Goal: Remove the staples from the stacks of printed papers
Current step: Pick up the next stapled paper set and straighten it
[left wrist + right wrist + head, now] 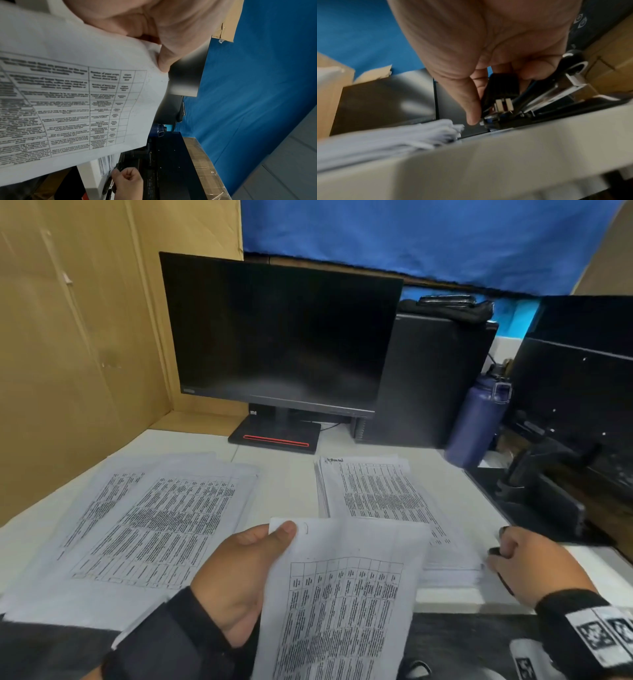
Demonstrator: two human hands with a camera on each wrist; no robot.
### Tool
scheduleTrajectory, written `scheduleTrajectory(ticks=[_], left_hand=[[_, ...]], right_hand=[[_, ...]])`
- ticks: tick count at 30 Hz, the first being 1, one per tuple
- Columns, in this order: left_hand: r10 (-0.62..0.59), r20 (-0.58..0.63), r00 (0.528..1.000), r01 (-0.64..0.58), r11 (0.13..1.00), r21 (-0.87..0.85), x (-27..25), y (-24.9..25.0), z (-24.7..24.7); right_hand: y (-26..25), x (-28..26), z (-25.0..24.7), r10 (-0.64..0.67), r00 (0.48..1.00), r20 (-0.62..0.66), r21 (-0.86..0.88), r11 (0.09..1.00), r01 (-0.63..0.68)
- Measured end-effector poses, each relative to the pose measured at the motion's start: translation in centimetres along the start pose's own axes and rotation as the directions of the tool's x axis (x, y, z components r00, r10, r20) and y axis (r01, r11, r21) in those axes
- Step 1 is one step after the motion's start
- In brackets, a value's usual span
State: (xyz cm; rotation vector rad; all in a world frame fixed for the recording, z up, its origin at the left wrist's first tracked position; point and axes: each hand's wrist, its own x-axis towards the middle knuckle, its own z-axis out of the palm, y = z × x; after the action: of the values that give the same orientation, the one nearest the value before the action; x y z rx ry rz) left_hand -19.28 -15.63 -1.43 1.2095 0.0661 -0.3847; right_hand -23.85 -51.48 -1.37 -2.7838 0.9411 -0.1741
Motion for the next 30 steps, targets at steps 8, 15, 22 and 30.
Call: scheduleTrajectory(ticks=[8, 15, 22, 30], left_hand=[[0.006, 0.023, 1.000, -0.005, 1.000, -0.018, -0.6, 0.4, 0.4], [0.059, 0.096, 0.994, -0.066, 0.995, 0.070, -1.4, 0.0, 0.9], [0.106, 0.191, 0.976, -0.134, 0.982, 0.137, -1.9, -0.7, 0.9], [0.167, 0.229, 0.959, -0.218, 0.951, 0.218, -2.1, -0.6, 1.4]], right_hand=[[-1.9, -0.4, -1.6, -0.114, 0.982, -0.153, 0.062, 0.990, 0.125], [-11.9, -11.3, -0.2, -0.746, 0.451, -0.490, 0.102, 0.465, 0.879], [-12.0, -10.9, 1.4, -0.781, 0.232, -0.580, -0.057, 0.323, 0.945], [-12.2, -11.6, 1.8, -0.727, 0.203, -0.656, -0.148, 0.388, 0.910]])
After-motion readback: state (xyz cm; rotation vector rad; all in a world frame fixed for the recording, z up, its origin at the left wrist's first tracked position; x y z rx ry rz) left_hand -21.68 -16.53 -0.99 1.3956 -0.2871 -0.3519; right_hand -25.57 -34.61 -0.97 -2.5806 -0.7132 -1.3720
